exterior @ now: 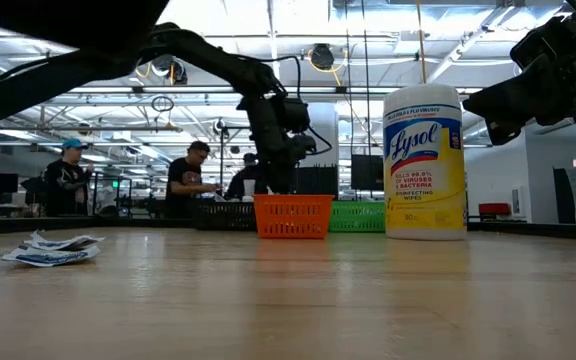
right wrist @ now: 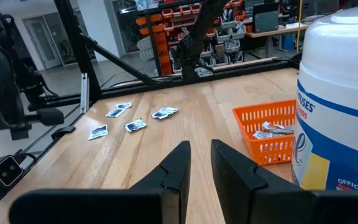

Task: Pick & Place First Aid Supplies
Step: Put the blue alcohol pad into the blue bin

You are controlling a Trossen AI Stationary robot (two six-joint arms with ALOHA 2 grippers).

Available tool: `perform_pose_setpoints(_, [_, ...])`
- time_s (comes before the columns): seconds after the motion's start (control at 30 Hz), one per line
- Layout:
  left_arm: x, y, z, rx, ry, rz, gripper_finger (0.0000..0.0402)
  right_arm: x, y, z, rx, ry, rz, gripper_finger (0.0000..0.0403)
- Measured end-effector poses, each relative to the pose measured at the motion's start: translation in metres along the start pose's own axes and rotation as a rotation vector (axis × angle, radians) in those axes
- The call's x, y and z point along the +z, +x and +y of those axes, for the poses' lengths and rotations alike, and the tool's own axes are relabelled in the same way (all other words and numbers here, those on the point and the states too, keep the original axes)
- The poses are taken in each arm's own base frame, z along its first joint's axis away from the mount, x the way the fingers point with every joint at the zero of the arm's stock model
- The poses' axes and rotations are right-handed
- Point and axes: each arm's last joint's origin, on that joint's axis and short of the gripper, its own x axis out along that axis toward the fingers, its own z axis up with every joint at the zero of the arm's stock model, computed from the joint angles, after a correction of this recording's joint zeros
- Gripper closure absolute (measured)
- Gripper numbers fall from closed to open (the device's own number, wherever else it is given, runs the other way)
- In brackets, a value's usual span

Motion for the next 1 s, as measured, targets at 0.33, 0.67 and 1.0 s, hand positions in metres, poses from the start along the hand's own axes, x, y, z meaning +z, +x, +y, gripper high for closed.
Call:
perform_pose_setpoints(0.33, [0.0,0.003,0.0,0.026,0.002,0.0,0.0337,0.0,0.0,0.0,0.0,0.0,0.0,0.0344])
perform_pose_setpoints(0.67, [-0.002,-0.01,-0.004,0.029,-0.022,-0.016,0.0204,0.0,0.0,0.0,0.0,0.0,0.0,0.0344])
perform_pose_setpoints(1.0, [-0.02,-0.055,-0.025,0.019,-0.054,-0.011,0.0163,0.0,0.0,0.0,0.0,0.0,0.0,0.0344])
